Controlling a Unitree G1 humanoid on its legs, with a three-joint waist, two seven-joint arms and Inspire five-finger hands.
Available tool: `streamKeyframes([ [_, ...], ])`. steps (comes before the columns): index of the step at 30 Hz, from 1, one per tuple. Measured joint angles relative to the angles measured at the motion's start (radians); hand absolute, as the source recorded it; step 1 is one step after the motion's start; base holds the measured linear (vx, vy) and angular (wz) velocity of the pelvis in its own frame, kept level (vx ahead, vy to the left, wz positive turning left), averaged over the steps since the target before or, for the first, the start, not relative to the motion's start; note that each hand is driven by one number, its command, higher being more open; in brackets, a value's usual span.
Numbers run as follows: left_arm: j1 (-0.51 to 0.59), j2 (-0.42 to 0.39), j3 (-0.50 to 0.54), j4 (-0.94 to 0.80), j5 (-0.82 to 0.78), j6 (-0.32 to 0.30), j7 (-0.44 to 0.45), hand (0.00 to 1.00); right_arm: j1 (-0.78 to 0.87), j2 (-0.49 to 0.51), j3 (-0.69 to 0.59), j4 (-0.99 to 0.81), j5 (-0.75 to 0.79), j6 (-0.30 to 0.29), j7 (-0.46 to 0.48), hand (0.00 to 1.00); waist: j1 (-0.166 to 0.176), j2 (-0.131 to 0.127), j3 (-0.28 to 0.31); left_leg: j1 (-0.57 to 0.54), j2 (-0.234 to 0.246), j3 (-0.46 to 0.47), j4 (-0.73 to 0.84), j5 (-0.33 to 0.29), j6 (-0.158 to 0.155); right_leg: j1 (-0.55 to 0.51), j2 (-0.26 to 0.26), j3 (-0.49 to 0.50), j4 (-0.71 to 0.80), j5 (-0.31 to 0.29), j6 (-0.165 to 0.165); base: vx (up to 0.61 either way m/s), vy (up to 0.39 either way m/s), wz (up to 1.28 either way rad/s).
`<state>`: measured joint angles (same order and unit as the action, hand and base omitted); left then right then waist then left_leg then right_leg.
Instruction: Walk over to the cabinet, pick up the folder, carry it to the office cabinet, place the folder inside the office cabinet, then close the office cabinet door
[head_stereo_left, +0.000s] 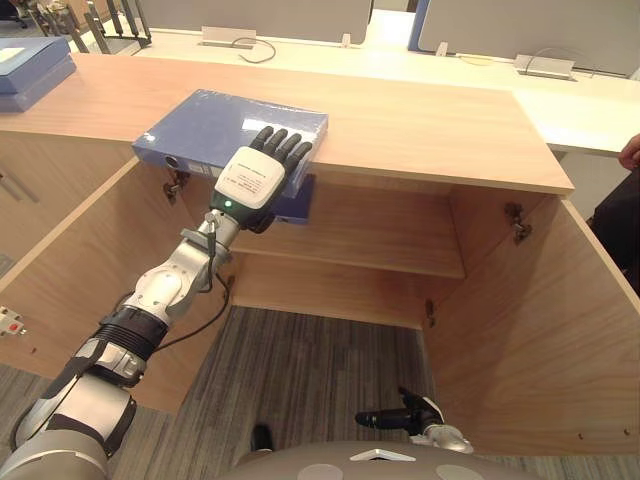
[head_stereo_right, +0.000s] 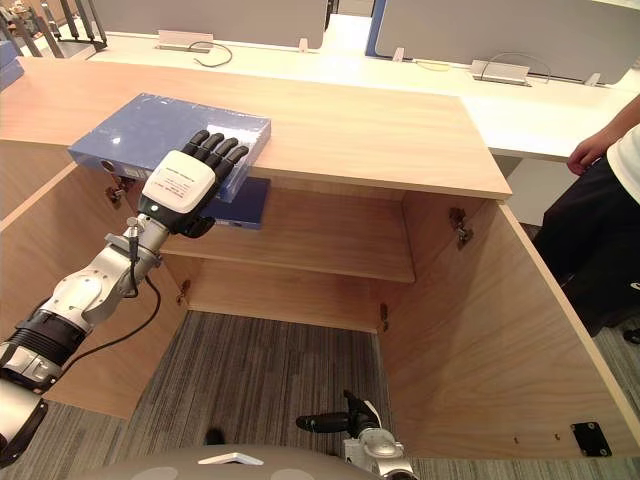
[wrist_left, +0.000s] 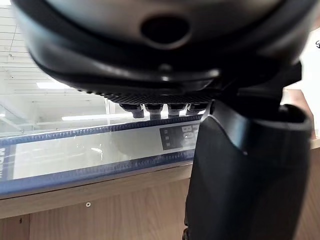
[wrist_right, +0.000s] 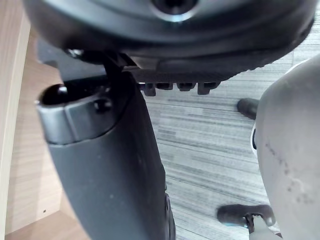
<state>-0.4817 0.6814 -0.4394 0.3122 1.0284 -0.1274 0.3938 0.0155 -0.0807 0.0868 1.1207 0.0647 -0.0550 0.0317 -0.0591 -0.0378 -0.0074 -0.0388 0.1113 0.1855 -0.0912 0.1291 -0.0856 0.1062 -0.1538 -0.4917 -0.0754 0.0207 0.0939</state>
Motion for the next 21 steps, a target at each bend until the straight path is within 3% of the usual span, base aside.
streamKeyframes([
  [18,-0.001,0.000,0.039,0.014,0.000,0.026,-0.004,1.00,0.009,-0.002,-0.009,-0.020,0.000,0.000,0.001,1.00,0.003,0.008,0.007,0.012,0.001,0.003,0.000,-0.016,-0.010,0.008,0.000,0.002,0.000,-0.008,-0.009,0.01,-0.001,-0.01],
  [19,-0.001,0.000,0.043,0.014,0.000,0.026,-0.004,0.00,0.009,-0.001,-0.009,-0.021,0.000,0.000,0.001,1.00,0.003,0.008,0.007,0.012,0.001,0.003,0.000,-0.016,-0.010,0.008,0.000,0.002,0.001,-0.008,-0.009,0.00,0.000,0.00],
  [21,-0.001,0.000,0.047,0.014,-0.001,0.026,-0.004,0.00,0.010,-0.001,-0.009,-0.022,0.000,0.000,0.001,1.00,0.003,0.008,0.007,0.012,0.001,0.003,0.000,-0.016,-0.010,0.008,0.000,0.002,0.001,-0.008,-0.009,0.00,0.000,0.00],
])
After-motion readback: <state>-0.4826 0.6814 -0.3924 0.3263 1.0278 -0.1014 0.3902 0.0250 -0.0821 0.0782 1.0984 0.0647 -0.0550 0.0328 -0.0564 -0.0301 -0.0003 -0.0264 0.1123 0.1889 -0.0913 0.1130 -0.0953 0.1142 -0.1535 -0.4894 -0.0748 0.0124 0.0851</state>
